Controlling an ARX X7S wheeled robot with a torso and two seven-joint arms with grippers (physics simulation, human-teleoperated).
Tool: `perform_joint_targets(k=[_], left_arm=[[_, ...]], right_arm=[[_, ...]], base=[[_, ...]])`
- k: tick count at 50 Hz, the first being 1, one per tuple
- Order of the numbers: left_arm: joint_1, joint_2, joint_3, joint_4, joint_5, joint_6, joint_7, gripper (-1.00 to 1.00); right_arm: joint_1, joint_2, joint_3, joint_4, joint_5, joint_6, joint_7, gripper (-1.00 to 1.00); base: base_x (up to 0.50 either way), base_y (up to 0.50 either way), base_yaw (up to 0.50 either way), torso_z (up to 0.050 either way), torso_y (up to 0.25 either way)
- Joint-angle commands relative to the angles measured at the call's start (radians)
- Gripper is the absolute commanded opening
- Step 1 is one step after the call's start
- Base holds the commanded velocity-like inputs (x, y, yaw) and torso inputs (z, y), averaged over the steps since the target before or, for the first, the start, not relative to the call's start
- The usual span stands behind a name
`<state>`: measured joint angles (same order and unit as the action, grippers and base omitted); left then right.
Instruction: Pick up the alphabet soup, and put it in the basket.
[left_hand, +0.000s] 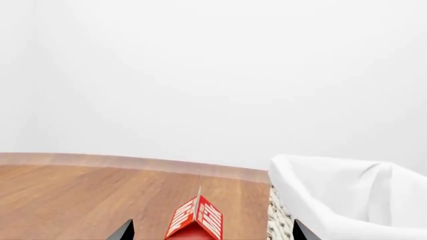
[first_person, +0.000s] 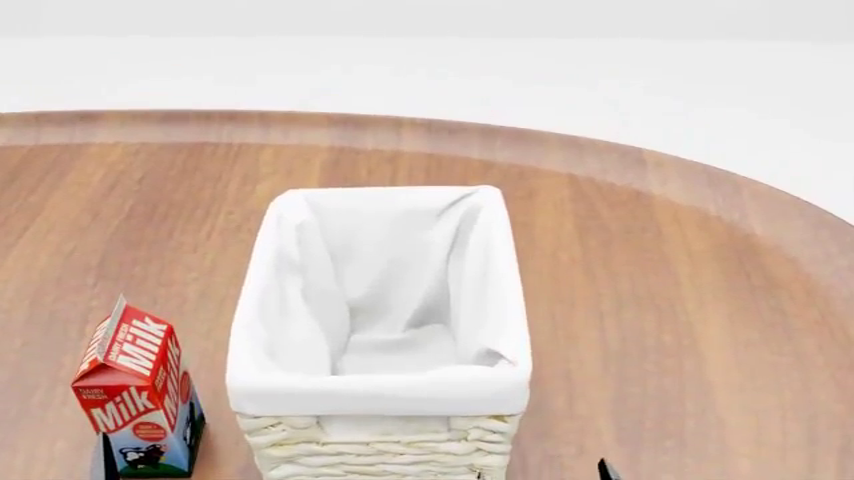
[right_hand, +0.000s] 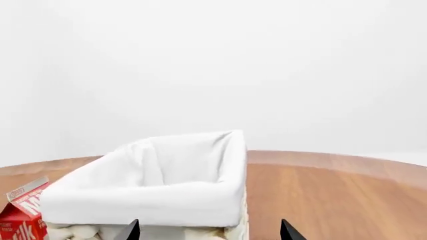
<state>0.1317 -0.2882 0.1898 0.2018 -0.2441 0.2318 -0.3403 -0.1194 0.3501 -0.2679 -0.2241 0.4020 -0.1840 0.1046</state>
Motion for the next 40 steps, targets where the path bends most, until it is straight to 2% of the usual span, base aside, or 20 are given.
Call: perform_joint_targets(k=[1,17,40], left_arm=[[-0.005,-0.001,0.006,-0.005,0.001,-0.003,-0.004,1.0],[-0.005,-0.005,0.01,-0.005,0.0,0.0,-0.01,1.0],[0.001,-0.014,0.012,0.002,-0.004,0.01,-0.016,1.0]], right_arm=[[-0.023,0.069,-0.075,-0.024,0.035,-0.022,-0.156,1.0],[-0.091,0.135,-0.179,-0.077,-0.04,-0.092,-0.292,1.0],[-0.066,0.159,-0.302,-0.025,-0.104,-0.095,-0.43,1.0]], base=[[0.0,0.0,0.0,0.0,0.0],[0.0,0.0,0.0,0.0,0.0],[0.0,0.0,0.0,0.0,0.0]])
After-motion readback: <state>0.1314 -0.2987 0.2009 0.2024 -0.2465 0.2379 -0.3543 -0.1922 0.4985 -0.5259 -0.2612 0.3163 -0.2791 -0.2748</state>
